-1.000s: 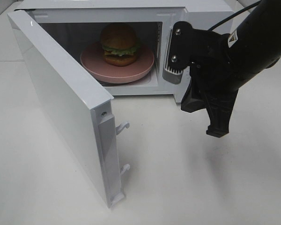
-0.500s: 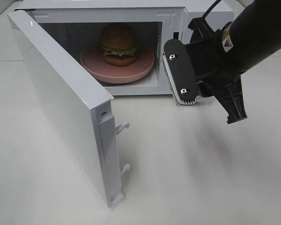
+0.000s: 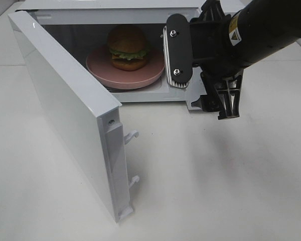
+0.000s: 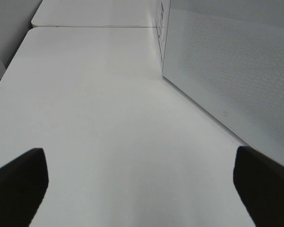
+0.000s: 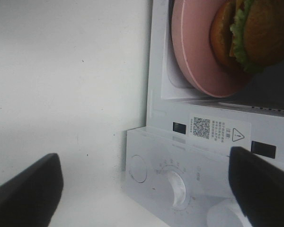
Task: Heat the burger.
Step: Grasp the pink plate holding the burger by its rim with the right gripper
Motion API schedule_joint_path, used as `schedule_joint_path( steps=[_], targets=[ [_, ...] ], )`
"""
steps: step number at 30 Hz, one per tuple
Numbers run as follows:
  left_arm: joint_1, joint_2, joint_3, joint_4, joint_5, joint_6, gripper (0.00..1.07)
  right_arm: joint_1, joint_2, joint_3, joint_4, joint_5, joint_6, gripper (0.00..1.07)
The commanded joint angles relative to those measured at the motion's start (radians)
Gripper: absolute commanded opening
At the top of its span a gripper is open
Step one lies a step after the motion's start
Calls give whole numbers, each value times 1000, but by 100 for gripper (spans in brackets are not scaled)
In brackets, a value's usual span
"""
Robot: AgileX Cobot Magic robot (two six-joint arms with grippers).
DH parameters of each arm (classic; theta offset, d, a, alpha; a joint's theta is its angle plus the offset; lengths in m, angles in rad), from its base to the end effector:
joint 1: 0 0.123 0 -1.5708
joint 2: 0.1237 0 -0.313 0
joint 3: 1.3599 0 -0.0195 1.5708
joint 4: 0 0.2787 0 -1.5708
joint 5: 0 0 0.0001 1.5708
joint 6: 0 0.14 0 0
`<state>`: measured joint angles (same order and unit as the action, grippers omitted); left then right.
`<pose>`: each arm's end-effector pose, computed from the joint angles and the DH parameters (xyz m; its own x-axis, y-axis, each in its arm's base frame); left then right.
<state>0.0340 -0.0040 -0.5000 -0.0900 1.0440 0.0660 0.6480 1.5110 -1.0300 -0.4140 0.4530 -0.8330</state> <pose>0.0357 -0.0097 0.2710 -0.4348 0.0058 -0.9005 0.0450 0.9989 -0.0153 0.3175 0.2094 0.2463 0.2607 -0.9575 -0.1235 -0.7177 -0.1066 -0.6881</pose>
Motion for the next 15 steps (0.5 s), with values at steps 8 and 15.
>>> schedule_joint_path(
  steps=[8,15],
  targets=[
    [1,-23,4,-8,-7,-3,100,0,33,-52,-30,12,19,97],
    [1,-23,4,-8,-7,-3,100,9,82,-102,-30,13,20,96]
  ],
)
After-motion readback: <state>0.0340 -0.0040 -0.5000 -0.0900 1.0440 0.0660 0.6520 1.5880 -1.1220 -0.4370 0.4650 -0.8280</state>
